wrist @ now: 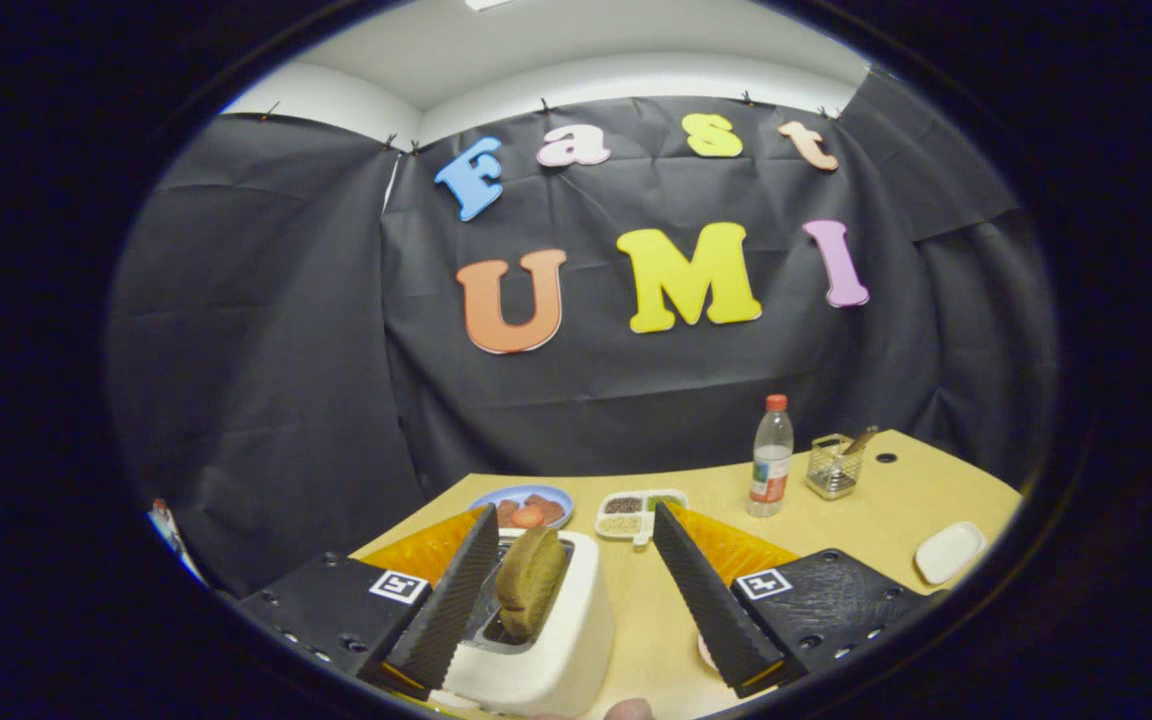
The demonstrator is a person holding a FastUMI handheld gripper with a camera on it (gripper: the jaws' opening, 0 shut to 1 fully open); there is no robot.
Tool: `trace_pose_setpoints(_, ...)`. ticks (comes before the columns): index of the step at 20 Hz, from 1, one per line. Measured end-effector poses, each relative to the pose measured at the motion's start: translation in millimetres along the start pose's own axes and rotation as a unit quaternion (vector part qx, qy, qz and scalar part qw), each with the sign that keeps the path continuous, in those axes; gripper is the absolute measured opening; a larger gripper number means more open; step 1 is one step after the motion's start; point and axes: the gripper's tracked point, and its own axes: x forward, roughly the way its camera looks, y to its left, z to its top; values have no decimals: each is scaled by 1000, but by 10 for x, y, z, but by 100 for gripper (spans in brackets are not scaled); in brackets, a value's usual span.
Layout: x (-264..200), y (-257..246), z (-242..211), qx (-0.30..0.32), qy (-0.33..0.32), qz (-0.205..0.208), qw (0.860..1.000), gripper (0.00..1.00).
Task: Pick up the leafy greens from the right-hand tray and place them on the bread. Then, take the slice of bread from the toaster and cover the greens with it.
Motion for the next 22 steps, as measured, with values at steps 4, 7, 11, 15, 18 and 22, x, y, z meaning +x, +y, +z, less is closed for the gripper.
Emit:
trace_pose_setpoints(4, 165, 141, -240, -12, 40, -15, 999, 96)
trace_pose_setpoints(7, 245, 232, -427, -15, 72, -13, 997, 86)
trace_pose_setpoints(11, 255, 332, -481, -3, 85, -10, 996, 55)
trace_pose_setpoints(15, 320, 143, -452, 35, 80, -33, 996, 16)
trace_pose_setpoints(18, 258, 138, -317, 52, 65, -16, 996, 8)
trace_pose_setpoints(22, 35, 114, 127, 60, 0, -1, 998, 8)
